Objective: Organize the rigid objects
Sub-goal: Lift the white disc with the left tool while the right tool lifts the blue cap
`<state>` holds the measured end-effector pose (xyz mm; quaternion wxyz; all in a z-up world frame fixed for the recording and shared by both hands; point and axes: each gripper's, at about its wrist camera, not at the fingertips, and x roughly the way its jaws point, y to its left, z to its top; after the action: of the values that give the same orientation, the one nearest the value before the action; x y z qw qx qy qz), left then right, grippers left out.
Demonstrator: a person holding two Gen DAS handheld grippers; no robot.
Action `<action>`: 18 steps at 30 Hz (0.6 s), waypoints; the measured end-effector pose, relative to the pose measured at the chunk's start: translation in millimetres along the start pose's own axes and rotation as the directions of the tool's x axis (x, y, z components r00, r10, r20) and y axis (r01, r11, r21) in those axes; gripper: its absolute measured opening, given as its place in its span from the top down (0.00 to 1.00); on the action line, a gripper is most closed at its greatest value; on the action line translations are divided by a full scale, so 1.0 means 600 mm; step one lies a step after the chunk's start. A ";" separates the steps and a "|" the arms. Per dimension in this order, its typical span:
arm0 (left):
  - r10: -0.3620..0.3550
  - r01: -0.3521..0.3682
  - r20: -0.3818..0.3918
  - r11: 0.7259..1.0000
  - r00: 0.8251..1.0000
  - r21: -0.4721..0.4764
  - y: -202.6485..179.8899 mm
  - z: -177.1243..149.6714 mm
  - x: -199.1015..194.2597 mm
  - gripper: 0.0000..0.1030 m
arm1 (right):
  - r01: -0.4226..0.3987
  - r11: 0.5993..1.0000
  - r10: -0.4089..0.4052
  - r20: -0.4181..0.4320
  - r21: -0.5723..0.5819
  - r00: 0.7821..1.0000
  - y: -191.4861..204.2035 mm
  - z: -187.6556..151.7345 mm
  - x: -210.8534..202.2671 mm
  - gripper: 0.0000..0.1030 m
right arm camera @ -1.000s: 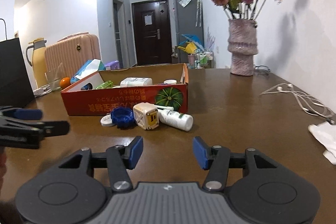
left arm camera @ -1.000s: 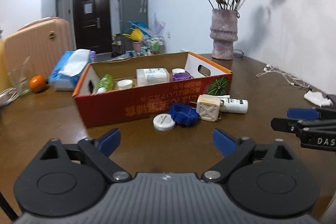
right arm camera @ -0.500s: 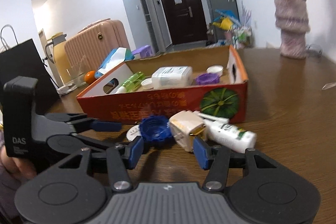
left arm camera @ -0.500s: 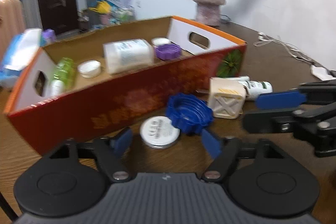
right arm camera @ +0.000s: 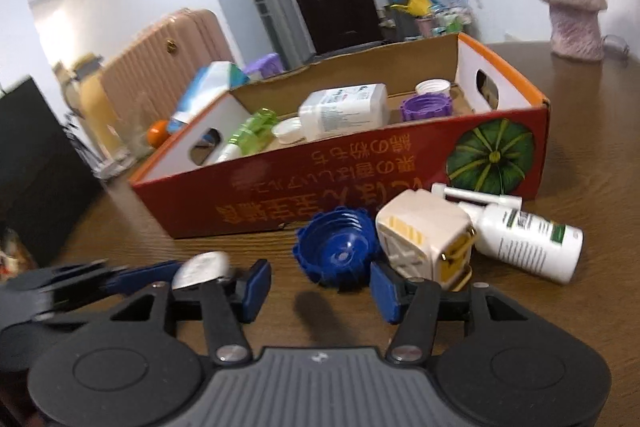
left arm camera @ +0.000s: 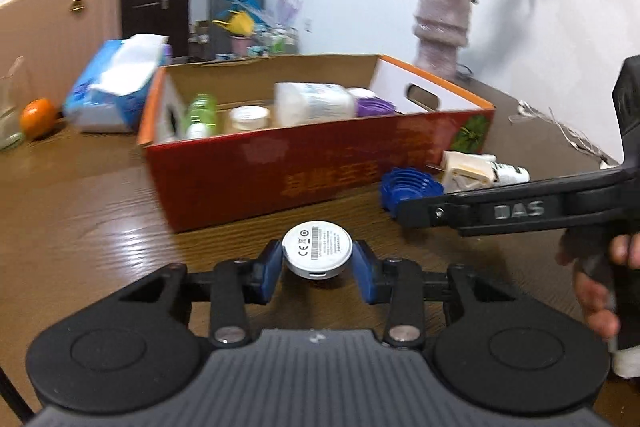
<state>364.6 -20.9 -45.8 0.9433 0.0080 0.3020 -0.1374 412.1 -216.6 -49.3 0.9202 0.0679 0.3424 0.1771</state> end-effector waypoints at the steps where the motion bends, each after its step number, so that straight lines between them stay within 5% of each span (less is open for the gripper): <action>1: 0.016 -0.015 0.007 1.000 1.000 -0.011 0.005 -0.002 -0.007 0.62 | 0.039 0.999 -0.039 0.003 -0.037 0.999 0.011 0.001 0.007 0.45; 9: 0.065 -0.060 0.057 0.994 0.996 -0.095 0.030 -0.010 -0.055 0.62 | 0.127 0.986 -0.126 0.020 -0.105 0.992 0.036 0.009 0.023 0.49; 18: 0.064 -0.048 0.127 0.991 0.990 -0.121 0.012 -0.030 -0.159 0.62 | 0.106 0.986 -0.093 0.103 -0.132 0.990 0.077 -0.016 -0.105 0.49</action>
<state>282.1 11.9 -6.5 0.9633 -0.0482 0.2470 -0.0931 348.6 -197.1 -7.1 0.9459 -0.0041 0.2874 0.1505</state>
